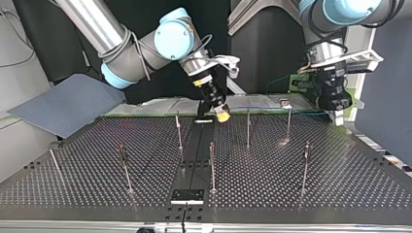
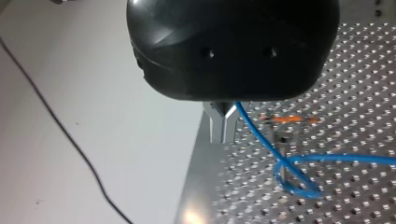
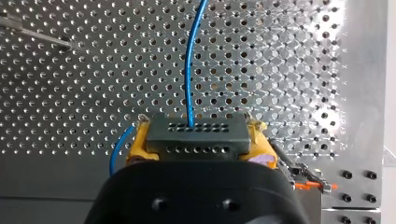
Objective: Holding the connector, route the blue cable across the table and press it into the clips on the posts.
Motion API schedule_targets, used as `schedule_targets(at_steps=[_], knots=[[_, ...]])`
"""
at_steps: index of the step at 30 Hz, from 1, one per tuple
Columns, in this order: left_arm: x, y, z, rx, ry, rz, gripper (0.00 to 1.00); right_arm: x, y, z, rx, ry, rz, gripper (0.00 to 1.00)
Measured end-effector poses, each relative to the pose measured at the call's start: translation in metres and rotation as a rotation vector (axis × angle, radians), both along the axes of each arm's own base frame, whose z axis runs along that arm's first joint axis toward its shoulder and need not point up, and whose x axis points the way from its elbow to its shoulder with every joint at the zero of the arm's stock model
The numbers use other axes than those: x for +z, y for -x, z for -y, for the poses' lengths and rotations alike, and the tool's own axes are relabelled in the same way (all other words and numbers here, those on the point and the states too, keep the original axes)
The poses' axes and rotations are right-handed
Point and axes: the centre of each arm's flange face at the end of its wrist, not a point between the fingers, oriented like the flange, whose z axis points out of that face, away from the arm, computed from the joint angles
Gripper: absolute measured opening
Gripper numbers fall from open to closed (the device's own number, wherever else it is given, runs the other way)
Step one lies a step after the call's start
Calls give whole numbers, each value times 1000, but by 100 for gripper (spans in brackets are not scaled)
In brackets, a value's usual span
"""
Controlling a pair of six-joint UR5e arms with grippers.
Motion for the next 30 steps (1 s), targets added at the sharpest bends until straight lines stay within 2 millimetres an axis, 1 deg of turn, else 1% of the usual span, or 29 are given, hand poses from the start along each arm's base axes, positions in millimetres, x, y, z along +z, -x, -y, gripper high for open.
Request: schedule_targets(at_steps=[4, 7, 10, 17, 23, 26, 30], knots=[[10, 5, -9, 2, -12, -2, 0, 10, -4, 5, 1, 6, 8, 0], [8, 2, -16, 8, -30, -34, 0, 19, -6, 8, 2, 12, 16, 0], [1, -3, -17, 6, -49, -81, 0, 32, -9, 10, 4, 26, 32, 0], [-24, -12, -8, -36, -88, -196, 0, 58, -16, 16, 8, 61, 74, 0], [-32, -28, -1, -79, -94, -229, 0, 77, -21, 20, 10, 87, 105, 0], [-33, -37, 1, -90, -84, -229, 0, 80, -25, 23, 10, 94, 113, 0], [-36, -47, 0, -90, -68, -224, 0, 68, -31, 26, 13, 87, 101, 0]])
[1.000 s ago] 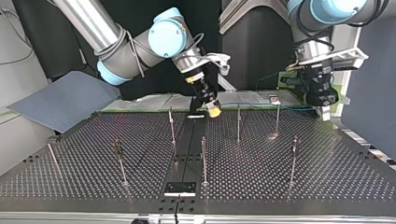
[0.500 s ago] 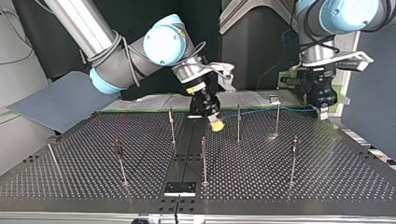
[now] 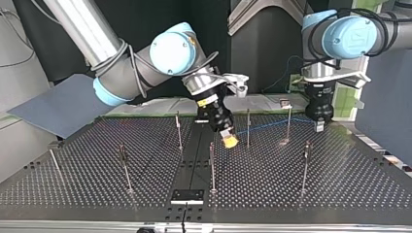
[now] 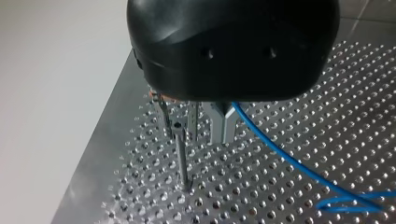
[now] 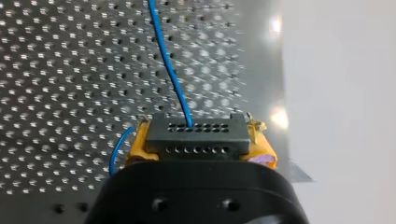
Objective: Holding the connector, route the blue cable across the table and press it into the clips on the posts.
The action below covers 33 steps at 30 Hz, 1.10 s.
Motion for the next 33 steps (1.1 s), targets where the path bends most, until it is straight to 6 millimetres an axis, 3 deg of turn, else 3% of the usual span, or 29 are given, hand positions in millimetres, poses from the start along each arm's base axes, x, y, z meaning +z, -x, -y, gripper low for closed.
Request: schedule_targets(at_steps=[8, 19, 28, 33], knots=[[-5, -19, -8, 30, 29, 3, 0, -21, -14, 3, 11, -10, -19, 0], [-2, -32, -11, 37, 37, 11, 0, 1, -23, 6, 16, 16, 21, 0], [8, -45, -17, 58, 49, 33, 0, -12, -35, 9, 27, 9, 14, 0], [13, -54, -19, 64, 50, 43, 0, -8, -39, 11, 29, 17, 25, 0]])
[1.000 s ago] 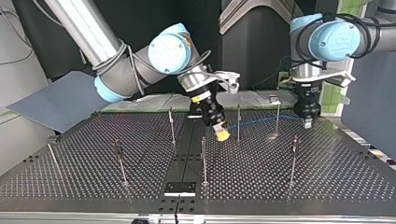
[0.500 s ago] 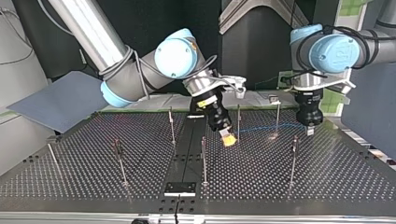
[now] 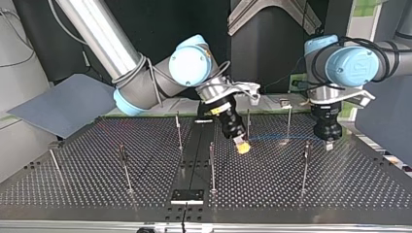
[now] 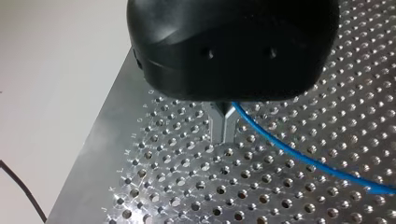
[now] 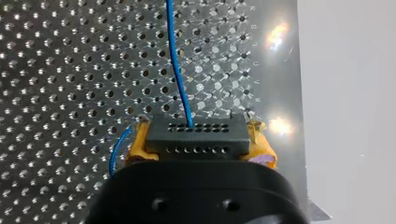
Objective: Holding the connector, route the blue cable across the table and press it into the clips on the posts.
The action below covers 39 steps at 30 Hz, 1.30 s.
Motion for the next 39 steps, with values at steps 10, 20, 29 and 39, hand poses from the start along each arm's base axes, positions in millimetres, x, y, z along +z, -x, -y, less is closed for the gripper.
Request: schedule_targets(at_steps=[10, 20, 29, 39], knots=[[-7, -18, -5, 9, -3, -15, 0, 3, 1, 9, -12, -1, 14, 0], [-5, -37, -11, 14, -9, -11, 0, -1, 4, 16, -22, -4, 10, 0], [-4, -48, -20, 26, -7, -8, 0, 3, 4, 21, -24, 3, 19, 0], [-2, -67, -29, 32, -11, -10, 0, 13, 7, 29, -33, 14, 33, 0]])
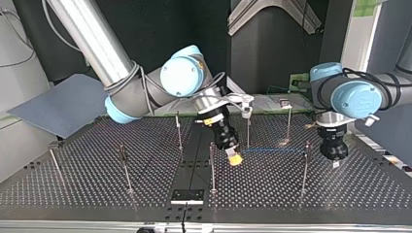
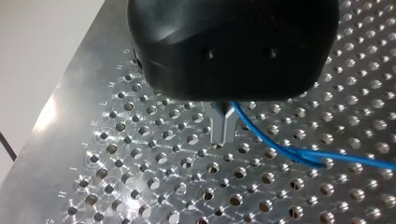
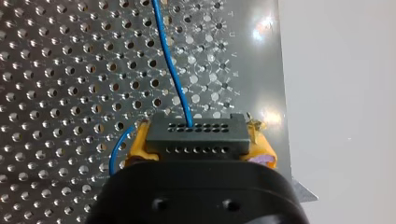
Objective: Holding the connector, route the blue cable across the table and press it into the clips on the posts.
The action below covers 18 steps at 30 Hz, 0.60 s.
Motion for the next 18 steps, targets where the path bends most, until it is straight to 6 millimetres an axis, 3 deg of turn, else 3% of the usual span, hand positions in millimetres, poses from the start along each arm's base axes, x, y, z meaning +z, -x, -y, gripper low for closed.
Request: schedule_targets(at_steps=[6, 18], knots=[[5, -9, -3, 0, -8, -17, 0, 3, 3, 5, -6, 2, 3, 0], [1, -1, -6, 8, 15, -85, 0, 3, 2, 2, -4, 1, 0, 0]])
